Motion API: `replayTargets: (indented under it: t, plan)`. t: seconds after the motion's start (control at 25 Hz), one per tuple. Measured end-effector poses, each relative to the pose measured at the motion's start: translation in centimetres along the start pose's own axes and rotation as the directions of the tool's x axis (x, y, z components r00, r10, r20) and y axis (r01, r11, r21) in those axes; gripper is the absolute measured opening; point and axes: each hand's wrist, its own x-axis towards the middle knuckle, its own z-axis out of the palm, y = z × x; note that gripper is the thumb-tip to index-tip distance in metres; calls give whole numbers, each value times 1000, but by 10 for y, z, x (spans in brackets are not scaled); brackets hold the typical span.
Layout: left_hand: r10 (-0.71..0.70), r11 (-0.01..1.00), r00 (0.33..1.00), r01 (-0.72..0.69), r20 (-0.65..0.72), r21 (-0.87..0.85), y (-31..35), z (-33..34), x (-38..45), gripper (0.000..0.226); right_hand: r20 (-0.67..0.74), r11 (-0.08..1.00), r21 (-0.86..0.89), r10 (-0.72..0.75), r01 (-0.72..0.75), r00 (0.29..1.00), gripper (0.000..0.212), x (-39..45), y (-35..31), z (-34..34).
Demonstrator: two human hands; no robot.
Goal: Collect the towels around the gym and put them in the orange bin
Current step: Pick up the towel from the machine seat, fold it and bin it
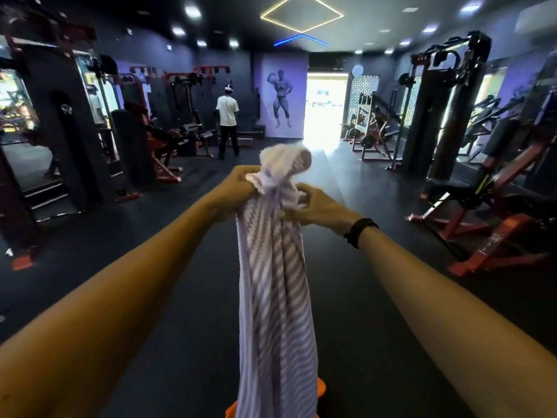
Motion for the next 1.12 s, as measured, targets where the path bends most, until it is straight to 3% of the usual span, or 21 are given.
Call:
replayTargets:
  t: [0.12,0.2,0.28,0.36,0.48,0.6,0.68,0.8,0.84,0.92,1.0,1.08,1.12]
  plan:
    - [-107,950,983,56,-150,-308,6,-11,8,12,201,952,-301,115,-51,973,10,3,26,9]
    - [-144,890,966,32,-214,-454,9,-19,11,7,201,913,-395,188,-95,961,9,3,40,13]
    - [-177,872,946,22,-273,-488,11,-29,13,8,173,910,-397,205,-122,963,11,2,48,14]
    - [-185,925,919,43,-347,-379,8,-39,14,11,55,950,-298,113,-92,992,23,3,47,12]
    - [-138,991,908,126,-395,-54,-7,-49,15,22,-197,999,-47,-9,-1,980,31,10,28,9]
    - [-40,988,937,90,-348,129,-25,-42,10,23,-323,995,-22,-103,101,941,30,17,5,7]
    - [-15,973,953,84,-301,216,-33,-32,9,39,-288,987,65,-125,150,949,28,21,-5,8]
    - [-26,973,994,49,-103,227,-39,-11,9,74,-217,978,122,-139,168,966,27,25,-9,11]
    - [-33,957,999,38,-23,289,-40,-6,11,72,-213,975,132,-146,177,966,27,27,-9,13]
    - [-25,882,999,0,47,471,-41,1,13,44,-218,974,132,-152,184,964,26,26,-7,14]
    - [104,850,993,-61,-54,524,-43,-4,17,44,-222,980,65,-168,186,960,23,19,-2,9]
    - [162,917,962,-64,-221,394,-44,-11,18,49,-132,994,-94,-75,63,988,21,9,8,0]
    - [147,951,940,-49,-309,305,-42,-14,19,45,-69,966,-254,25,-42,997,28,5,17,-4]
